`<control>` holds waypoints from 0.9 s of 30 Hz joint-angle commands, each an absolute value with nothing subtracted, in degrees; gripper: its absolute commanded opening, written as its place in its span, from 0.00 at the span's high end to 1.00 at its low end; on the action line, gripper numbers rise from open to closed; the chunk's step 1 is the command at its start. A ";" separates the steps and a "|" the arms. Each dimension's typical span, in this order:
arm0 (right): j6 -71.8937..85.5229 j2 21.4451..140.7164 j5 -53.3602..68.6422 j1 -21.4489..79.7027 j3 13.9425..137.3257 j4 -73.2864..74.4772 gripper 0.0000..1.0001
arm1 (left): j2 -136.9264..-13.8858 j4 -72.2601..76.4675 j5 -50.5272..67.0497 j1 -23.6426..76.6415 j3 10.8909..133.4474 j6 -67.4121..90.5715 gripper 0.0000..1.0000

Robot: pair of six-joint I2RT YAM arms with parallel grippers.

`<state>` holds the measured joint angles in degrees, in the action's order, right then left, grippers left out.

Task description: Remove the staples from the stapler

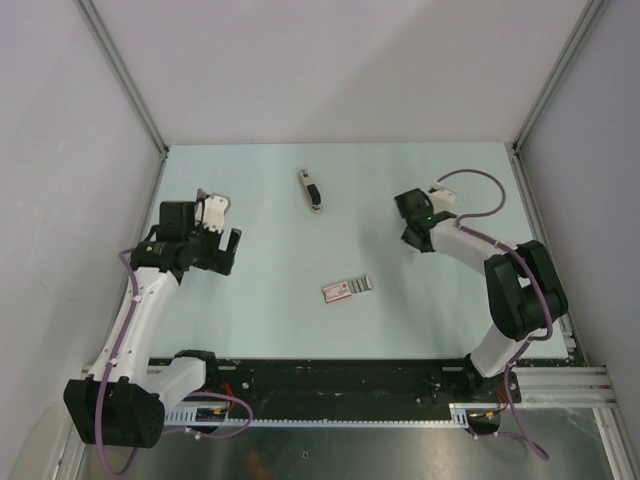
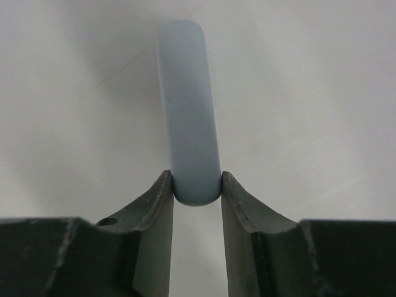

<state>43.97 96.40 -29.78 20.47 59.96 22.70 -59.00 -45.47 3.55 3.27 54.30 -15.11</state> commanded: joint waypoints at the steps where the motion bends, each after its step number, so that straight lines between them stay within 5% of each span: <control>1: 46.70 91.60 -27.73 30.89 61.72 17.14 0.99 | -57.01 -43.96 10.99 2.61 53.98 -16.13 0.00; 13: 59.67 99.97 -17.29 55.39 68.01 -8.68 1.00 | -50.24 -40.23 33.50 -5.00 51.47 -21.83 0.01; 27: 63.96 107.39 -11.58 61.38 70.31 -27.76 1.00 | -46.76 -40.69 41.19 -5.89 45.20 -30.06 0.01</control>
<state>61.98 107.59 -11.81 60.90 67.26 -19.75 -46.74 -41.21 35.99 -5.28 46.22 -25.63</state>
